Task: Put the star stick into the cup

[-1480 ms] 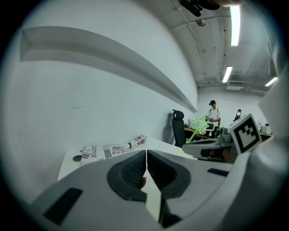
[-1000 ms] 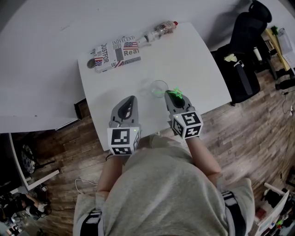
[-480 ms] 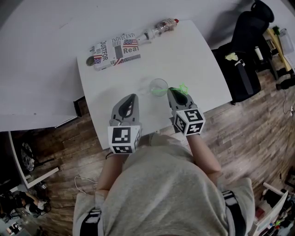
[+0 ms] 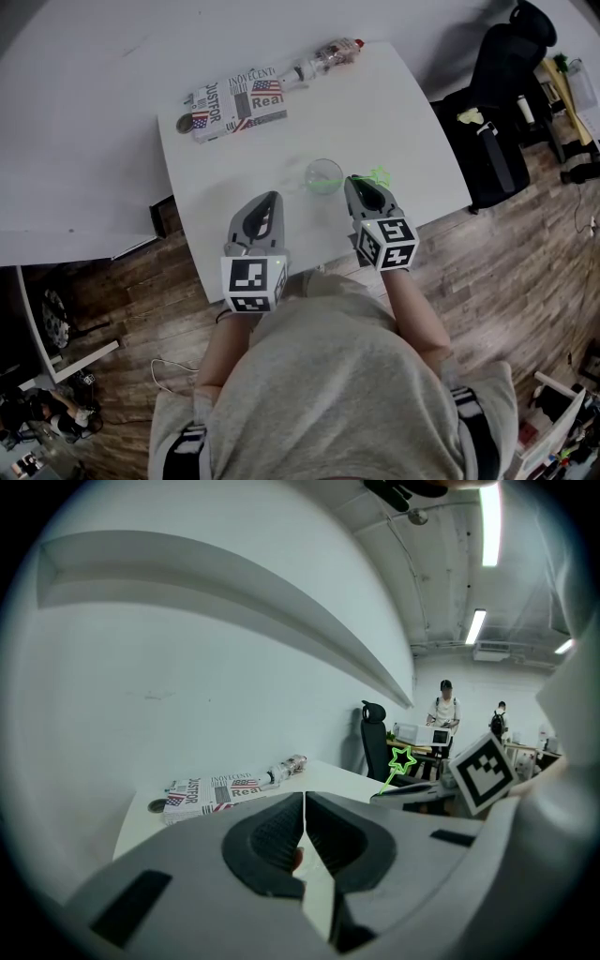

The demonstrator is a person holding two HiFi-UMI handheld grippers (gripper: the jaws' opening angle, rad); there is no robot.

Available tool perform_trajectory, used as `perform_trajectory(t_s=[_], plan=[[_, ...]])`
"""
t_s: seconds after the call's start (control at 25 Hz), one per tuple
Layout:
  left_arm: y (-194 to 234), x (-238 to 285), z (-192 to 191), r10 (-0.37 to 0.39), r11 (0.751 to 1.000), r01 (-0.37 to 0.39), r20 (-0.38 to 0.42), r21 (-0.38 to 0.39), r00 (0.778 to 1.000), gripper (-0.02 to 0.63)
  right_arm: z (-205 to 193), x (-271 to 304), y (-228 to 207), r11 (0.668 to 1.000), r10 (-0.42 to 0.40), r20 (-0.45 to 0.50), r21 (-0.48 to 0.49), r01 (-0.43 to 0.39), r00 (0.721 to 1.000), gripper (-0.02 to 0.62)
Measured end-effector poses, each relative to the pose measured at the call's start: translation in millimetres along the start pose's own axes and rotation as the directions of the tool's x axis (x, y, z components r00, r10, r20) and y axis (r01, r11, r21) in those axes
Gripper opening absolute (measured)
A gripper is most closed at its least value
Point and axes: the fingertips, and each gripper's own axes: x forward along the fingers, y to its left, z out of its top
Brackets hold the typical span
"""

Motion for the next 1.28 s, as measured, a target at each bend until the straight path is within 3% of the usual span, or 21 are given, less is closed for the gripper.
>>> perform_trajectory(t_s=[0.52, 1.08, 1.28], plan=[[6, -26, 7, -0.004, 1.0, 0.004, 0.022, -0.01, 1.0, 0.008, -10, -17, 6, 0.999, -0.045, -0.021, -0.005, 0.045, 0.999, 0.114], [8, -98, 0, -0.015, 1.0, 0.016, 0.071, -0.021, 0.997, 0.009, 8, -97, 75, 0.992, -0.089, 0.099, -0.079, 0.096, 0.991, 0.112], [5, -132, -7, -0.022, 1.0, 0.023, 0.085, -0.017, 0.996, 0.008, 14, -133, 112, 0.991, -0.082, 0.154, -0.094, 0.097, 0.985, 0.06]])
